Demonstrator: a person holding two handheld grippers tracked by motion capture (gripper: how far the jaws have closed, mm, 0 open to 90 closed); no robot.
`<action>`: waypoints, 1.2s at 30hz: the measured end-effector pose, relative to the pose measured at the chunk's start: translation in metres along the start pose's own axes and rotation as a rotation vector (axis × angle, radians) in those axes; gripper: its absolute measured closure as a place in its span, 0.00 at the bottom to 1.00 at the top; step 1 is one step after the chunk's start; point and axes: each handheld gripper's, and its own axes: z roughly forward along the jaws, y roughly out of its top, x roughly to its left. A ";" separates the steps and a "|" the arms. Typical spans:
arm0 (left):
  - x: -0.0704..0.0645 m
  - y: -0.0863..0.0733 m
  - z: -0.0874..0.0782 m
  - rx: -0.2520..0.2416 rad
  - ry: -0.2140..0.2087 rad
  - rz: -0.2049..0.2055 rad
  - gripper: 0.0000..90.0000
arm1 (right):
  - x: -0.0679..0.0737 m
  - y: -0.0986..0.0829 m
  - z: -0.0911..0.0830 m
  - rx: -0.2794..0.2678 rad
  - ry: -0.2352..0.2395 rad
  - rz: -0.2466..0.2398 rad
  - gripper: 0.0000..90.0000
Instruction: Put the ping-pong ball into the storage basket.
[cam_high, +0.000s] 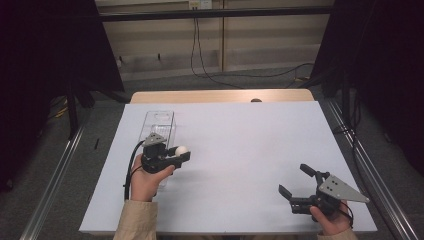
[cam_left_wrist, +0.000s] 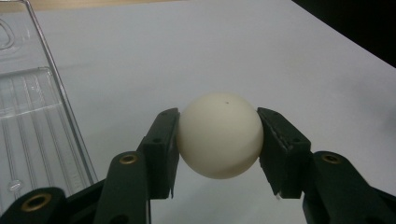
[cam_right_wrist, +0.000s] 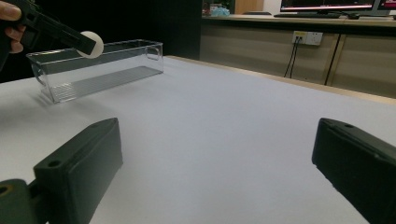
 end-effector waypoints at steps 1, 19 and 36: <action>0.000 0.000 0.000 0.000 0.000 0.000 0.57 | 0.000 0.000 0.000 0.000 0.000 0.000 0.01; 0.006 0.001 -0.006 0.002 0.004 0.000 0.57 | 0.000 0.000 0.000 0.004 0.001 0.001 0.01; 0.009 0.002 -0.009 -0.001 0.007 -0.011 0.57 | 0.001 0.001 -0.001 0.002 0.005 0.009 0.01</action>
